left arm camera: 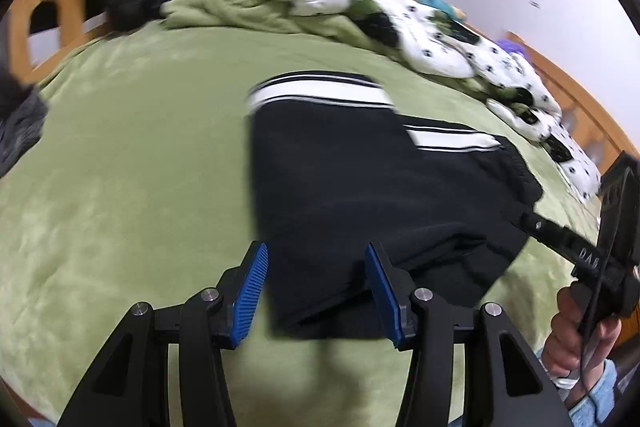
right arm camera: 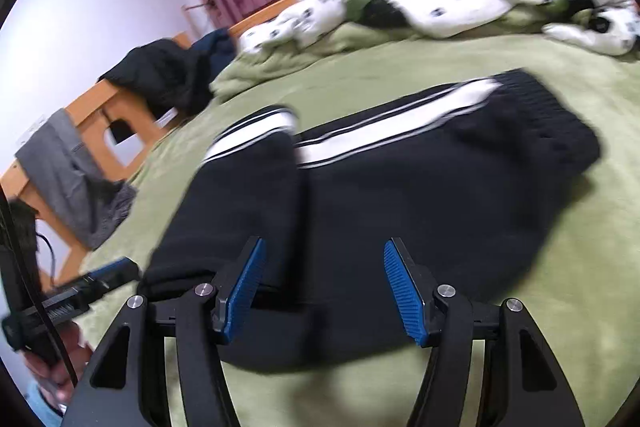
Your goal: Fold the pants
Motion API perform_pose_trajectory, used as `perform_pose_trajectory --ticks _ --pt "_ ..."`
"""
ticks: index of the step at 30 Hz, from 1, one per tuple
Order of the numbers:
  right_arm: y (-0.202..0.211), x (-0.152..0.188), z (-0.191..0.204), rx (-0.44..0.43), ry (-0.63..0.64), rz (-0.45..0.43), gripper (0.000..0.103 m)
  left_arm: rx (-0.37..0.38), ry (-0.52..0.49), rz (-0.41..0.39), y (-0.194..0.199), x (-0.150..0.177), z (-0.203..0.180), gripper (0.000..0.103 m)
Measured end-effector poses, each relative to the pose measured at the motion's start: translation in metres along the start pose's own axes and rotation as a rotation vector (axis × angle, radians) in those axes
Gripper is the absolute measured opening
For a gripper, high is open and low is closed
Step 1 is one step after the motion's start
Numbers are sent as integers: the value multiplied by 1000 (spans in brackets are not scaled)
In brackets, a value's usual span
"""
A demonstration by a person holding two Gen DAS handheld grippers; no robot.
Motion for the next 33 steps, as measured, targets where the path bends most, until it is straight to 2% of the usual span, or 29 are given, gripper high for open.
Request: perform_pose_trajectory --ticks 7,10,11,12,14,15,17,20,24,27,33 --pt "-43 0 12 -26 -61 100 61 -41 44 -12 6 6 43 48" --pt "-65 6 17 -33 -86 160 53 -50 45 -4 3 9 49 48" --pt "-70 9 21 -44 -96 174 46 -42 47 2 1 11 52 48" --pt "-74 11 22 -30 -101 177 44 -29 51 12 -1 15 54 48" --pt "-74 10 24 -13 -87 156 38 22 63 22 -2 24 55 48" --pt "-73 9 25 -12 -79 141 31 55 66 24 -2 28 54 49" --pt "-65 3 27 -62 -83 121 22 131 68 33 -4 35 43 55" --pt "-50 -12 31 -149 -122 81 18 177 54 39 -12 40 23 56" --pt "-26 -39 48 -240 -104 28 18 166 46 75 -34 41 -1 56" --pt "-9 -58 58 -277 -55 -9 17 162 40 65 -43 40 -17 56" --pt "17 -81 27 -279 -45 -61 17 169 76 65 -60 38 -44 56"
Point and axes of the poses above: each gripper's, at about its wrist camera, not at the fingertips, and y roughly against the way its jaws point, z to its left, x to its underside, the point moved 7 cm from there along -y, roughly the way its jaws point, and after that the axes turned 2 degrees about -y, right-handed, at the moved point
